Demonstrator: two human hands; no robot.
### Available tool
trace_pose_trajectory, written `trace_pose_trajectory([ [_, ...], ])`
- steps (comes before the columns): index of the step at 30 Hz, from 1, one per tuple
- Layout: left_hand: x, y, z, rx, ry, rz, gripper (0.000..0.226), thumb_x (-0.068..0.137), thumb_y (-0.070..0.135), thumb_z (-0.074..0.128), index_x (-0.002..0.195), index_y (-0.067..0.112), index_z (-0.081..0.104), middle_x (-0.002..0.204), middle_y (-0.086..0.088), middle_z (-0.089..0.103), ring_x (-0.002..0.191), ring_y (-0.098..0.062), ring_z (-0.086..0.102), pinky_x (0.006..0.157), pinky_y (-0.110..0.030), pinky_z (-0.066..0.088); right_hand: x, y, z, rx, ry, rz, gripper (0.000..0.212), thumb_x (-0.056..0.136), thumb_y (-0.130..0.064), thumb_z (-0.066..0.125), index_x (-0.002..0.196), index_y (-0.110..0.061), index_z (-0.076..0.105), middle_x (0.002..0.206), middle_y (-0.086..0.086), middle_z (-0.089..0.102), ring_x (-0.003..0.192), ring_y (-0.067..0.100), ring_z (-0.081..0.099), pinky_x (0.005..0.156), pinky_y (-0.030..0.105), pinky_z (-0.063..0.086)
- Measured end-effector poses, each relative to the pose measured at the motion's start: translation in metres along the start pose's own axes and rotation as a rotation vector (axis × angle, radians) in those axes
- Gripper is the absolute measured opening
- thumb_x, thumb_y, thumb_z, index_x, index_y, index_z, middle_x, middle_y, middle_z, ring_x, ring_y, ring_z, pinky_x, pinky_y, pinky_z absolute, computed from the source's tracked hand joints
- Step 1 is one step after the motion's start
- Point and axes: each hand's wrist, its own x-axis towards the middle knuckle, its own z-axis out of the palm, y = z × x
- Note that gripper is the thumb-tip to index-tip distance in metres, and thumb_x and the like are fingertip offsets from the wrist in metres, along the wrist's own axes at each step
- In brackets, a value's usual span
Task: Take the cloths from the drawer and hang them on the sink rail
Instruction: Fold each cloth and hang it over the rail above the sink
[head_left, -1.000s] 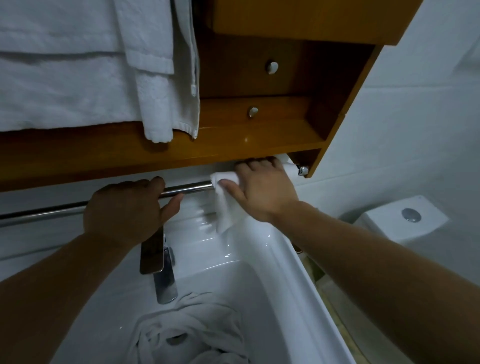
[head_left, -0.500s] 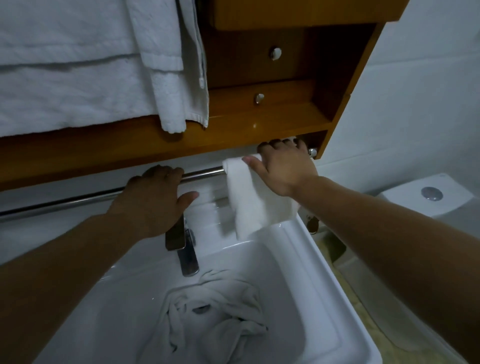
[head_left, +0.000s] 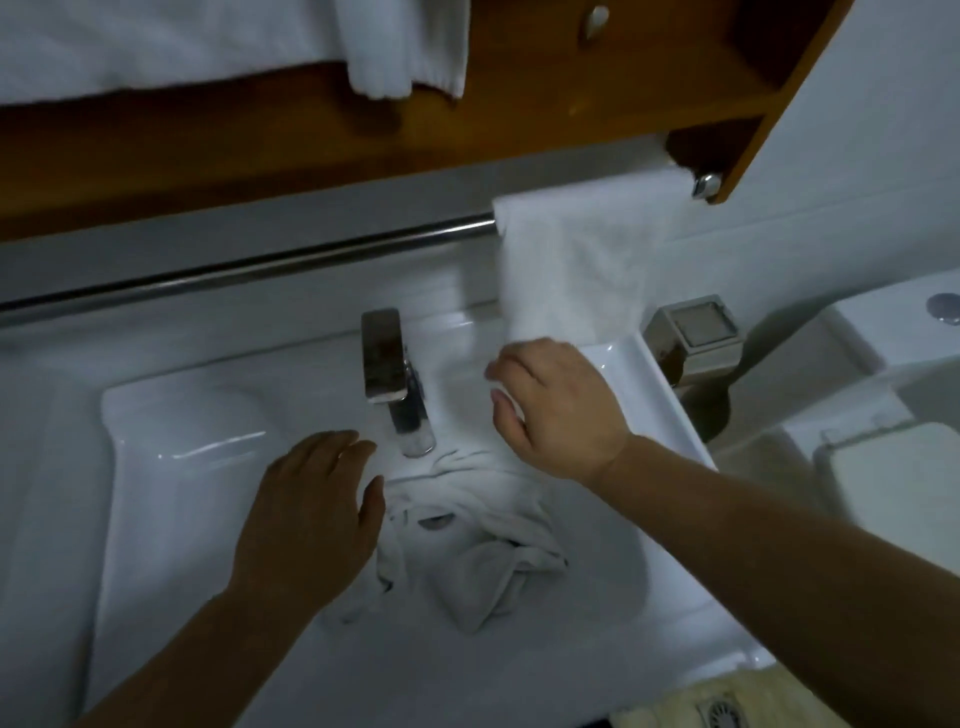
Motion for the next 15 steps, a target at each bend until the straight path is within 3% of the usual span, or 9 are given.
trace_pose_trajectory([
  [2, -0.014, -0.009, 0.023, 0.004, -0.087, -0.082, 0.047, 0.09, 0.038, 0.042, 0.116, 0.007, 0.067, 0.117, -0.013, 0.067, 0.11, -0.033, 0.061, 0.091, -0.047, 0.049, -0.027, -0.014, 0.027, 0.008, -0.21, 0.088, 0.025, 0.089, -0.018, 0.06, 0.107, -0.004, 0.068, 0.1, 0.014, 0.066, 0.083, 0.034, 0.06, 0.071, 0.042, 0.049],
  [6, -0.037, -0.019, 0.07, 0.016, -0.271, -0.188, 0.046, 0.092, 0.037, 0.056, 0.128, 0.009, 0.059, 0.129, -0.012, 0.06, 0.122, -0.031, 0.052, 0.097, -0.046, 0.044, -0.068, -0.033, 0.077, 0.037, -0.7, 0.364, 0.045, 0.093, -0.036, 0.051, 0.133, -0.015, 0.052, 0.123, 0.009, 0.058, 0.106, 0.03, 0.056, 0.083, 0.041, 0.05],
  [11, -0.043, -0.022, 0.112, -0.038, -0.359, -0.242, 0.064, 0.091, 0.049, 0.048, 0.145, 0.016, 0.038, 0.145, -0.006, 0.044, 0.136, -0.026, 0.034, 0.106, -0.044, 0.036, -0.094, -0.035, 0.128, 0.052, -0.879, 0.528, 0.06, 0.089, -0.041, 0.055, 0.143, -0.019, 0.039, 0.135, 0.009, 0.051, 0.117, 0.03, 0.052, 0.093, 0.043, 0.048],
  [15, -0.037, -0.023, 0.145, -0.06, -0.427, -0.252, 0.072, 0.091, 0.055, 0.046, 0.15, 0.018, 0.025, 0.151, -0.006, 0.033, 0.14, -0.028, 0.025, 0.107, -0.045, 0.035, -0.11, -0.031, 0.16, 0.029, -0.927, 0.573, 0.057, 0.088, -0.037, 0.06, 0.139, -0.019, 0.043, 0.137, 0.011, 0.051, 0.12, 0.032, 0.051, 0.096, 0.046, 0.044],
])
